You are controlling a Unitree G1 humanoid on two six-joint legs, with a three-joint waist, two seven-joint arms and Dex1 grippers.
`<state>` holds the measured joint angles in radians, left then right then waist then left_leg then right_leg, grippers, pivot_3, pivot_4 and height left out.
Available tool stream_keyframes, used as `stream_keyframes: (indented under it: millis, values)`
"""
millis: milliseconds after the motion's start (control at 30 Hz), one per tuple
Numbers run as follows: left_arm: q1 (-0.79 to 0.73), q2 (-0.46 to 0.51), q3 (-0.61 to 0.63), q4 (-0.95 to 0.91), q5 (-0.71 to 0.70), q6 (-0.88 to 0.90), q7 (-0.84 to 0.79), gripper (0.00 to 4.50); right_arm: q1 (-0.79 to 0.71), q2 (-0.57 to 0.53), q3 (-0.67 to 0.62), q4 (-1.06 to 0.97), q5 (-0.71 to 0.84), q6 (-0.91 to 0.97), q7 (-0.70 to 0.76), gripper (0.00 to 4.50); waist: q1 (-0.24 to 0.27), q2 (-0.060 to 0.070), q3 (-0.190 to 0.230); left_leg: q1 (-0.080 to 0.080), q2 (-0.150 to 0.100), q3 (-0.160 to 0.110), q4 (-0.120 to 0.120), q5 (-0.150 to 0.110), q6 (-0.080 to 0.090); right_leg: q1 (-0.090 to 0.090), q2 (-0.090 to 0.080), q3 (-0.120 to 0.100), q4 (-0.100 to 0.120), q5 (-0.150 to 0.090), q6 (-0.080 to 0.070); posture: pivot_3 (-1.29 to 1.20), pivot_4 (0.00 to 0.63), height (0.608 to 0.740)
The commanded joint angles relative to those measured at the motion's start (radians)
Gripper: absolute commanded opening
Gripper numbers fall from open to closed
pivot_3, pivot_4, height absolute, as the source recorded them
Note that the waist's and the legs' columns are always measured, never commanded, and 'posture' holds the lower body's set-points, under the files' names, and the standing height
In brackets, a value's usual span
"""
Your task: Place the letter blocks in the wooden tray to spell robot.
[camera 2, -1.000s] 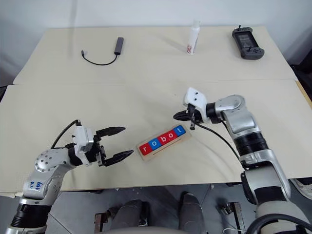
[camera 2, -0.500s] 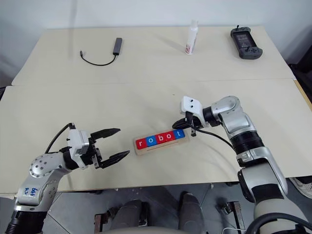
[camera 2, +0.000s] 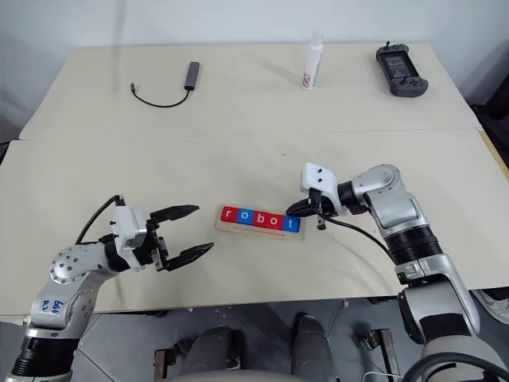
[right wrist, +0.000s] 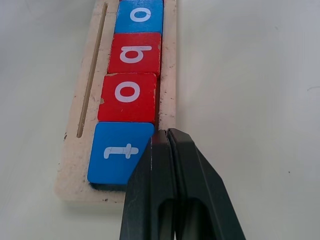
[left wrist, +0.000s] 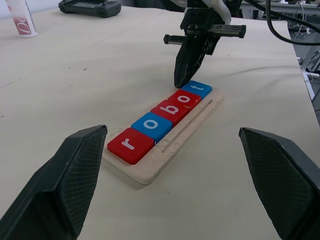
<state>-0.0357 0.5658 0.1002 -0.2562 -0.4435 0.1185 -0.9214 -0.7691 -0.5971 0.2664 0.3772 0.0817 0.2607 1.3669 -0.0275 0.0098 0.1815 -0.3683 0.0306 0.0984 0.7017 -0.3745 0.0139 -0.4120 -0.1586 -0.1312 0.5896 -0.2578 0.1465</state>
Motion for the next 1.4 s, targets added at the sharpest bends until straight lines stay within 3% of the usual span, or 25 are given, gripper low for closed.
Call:
stream_keyframes:
  millis: [33,833,1233,1400]
  values:
    - [-0.01,0.006,0.003,-0.003,-0.002,-0.015,-0.008,4.5,0.001,-0.01,-0.033,-0.002,0.003,-0.032,-0.033,0.03,0.0,0.0,0.0,0.0,0.0,0.0,0.0,0.0,0.0,0.0,0.0,0.0,0.0,0.0,0.0,0.0,0.15,0.74]
    - [-0.014,0.006,0.002,0.0,-0.003,-0.011,-0.012,4.5,-0.089,0.207,0.01,0.209,-0.05,-0.242,-0.115,0.03,-0.006,0.0,0.0,0.0,0.0,0.0,0.0,0.0,0.0,0.0,0.0,0.0,0.0,0.0,0.0,0.0,0.15,0.74]
    - [-0.018,0.004,0.0,0.008,-0.002,-0.015,-0.014,4.5,-0.051,0.204,0.001,0.169,-0.038,-0.247,-0.075,0.03,-0.004,0.0,0.0,0.0,0.0,0.0,0.0,0.0,0.0,0.0,0.0,0.0,0.0,0.0,0.0,0.0,0.15,0.74]
    - [-0.024,0.008,-0.001,0.011,-0.003,-0.015,-0.02,4.5,-0.034,0.173,-0.097,0.108,0.034,-0.304,-0.098,0.03,-0.003,0.0,0.0,0.0,0.0,0.0,0.0,0.0,0.0,0.0,0.0,0.0,0.0,0.0,0.0,0.0,0.15,0.74]
